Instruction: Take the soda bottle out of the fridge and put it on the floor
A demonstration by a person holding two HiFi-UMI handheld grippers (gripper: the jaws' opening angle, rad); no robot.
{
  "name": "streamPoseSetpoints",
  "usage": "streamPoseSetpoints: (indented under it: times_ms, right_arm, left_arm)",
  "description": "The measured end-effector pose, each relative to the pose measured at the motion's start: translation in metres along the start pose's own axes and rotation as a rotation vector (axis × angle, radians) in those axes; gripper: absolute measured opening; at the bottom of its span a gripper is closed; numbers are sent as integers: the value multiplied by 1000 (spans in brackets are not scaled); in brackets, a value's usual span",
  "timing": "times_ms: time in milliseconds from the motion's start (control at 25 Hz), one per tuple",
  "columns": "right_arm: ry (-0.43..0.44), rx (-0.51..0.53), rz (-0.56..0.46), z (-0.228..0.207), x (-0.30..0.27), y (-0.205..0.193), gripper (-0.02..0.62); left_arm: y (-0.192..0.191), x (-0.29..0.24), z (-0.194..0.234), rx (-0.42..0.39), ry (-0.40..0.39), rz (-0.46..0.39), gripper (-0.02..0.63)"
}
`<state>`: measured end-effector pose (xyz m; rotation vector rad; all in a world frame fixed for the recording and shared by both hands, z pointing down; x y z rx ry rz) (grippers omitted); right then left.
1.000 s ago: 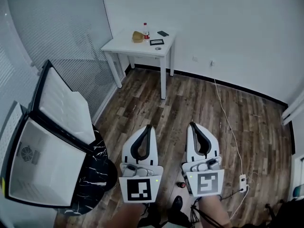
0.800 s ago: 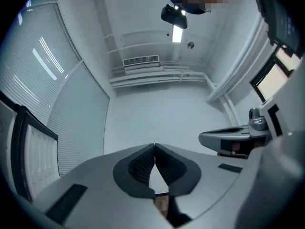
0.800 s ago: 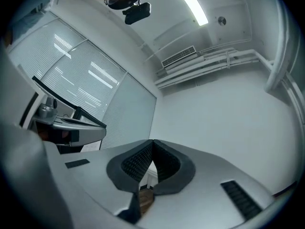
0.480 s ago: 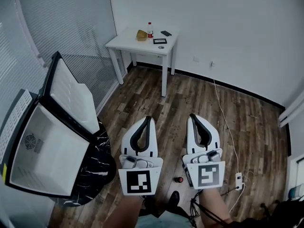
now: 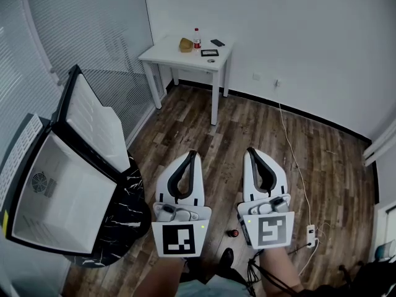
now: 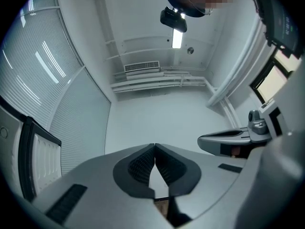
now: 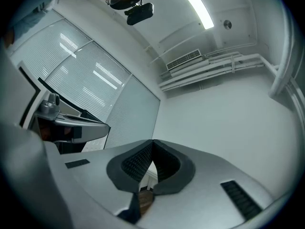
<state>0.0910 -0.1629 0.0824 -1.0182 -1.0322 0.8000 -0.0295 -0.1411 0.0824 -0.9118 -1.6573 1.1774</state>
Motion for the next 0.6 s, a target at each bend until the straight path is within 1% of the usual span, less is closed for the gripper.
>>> streamPoseSetpoints:
  times_ms: [280,600]
  right_arm:
    - [-2,-8,16,0,-2,-6,11]
    - [3,-4,4,-4,-5,-8,12]
  left_arm:
    - [0,-3,1,0,3,-9,17]
    - [-1,-9,-2,3,1,-17,17]
Point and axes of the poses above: the fingertips, and each gripper's own axes: x backward along the fingers, z to its left, y out of its top, the point moved 2 cm from there along x, backward along the fingers, and after that the axes turned 8 degrees about -y, right-handed, at the moved point
